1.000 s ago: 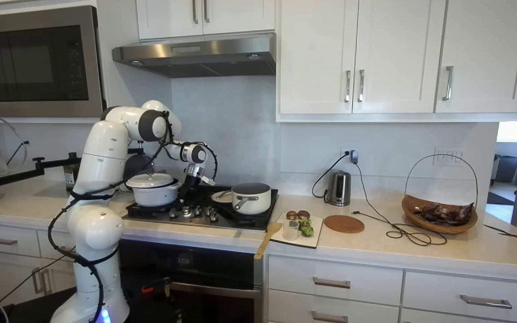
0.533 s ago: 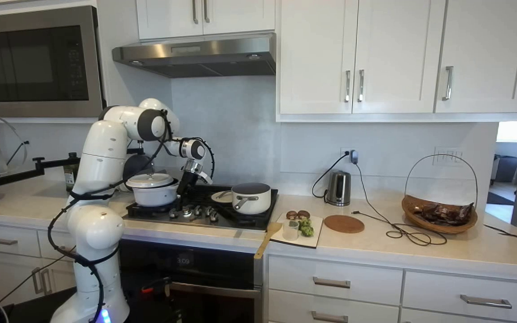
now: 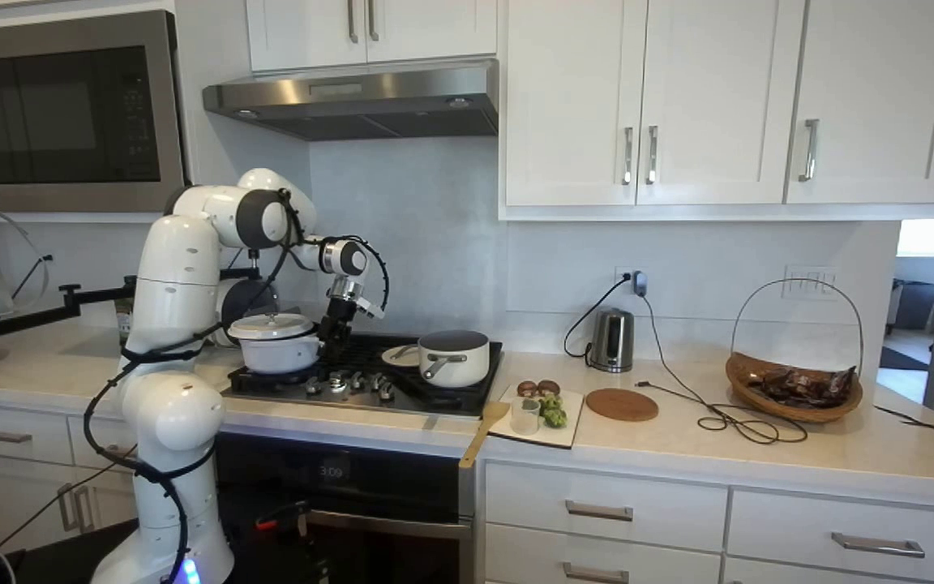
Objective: Turn the second knob from the left anticlockwise
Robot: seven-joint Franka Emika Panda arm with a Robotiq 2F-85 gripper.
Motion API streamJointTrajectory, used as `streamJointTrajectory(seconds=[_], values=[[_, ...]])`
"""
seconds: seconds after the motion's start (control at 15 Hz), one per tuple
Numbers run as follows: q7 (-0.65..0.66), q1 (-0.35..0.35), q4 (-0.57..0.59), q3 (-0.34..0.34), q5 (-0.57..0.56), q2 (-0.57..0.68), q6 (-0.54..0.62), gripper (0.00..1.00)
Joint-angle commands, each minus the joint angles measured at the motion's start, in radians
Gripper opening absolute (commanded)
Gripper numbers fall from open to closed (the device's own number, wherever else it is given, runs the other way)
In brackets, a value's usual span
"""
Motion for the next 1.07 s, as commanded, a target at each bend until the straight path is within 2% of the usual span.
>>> streamJointTrajectory(seconds=[0.0, 0.53, 1.0], values=[[0.130, 0.004, -0.039, 0.003, 0.026, -0.086, 0.083, 1.00], [0.493, 0.021, -0.051, 0.001, -0.023, -0.194, 0.202, 1.00], [0.874, 0.026, -0.042, 0.002, -0.084, -0.225, 0.240, 1.00]])
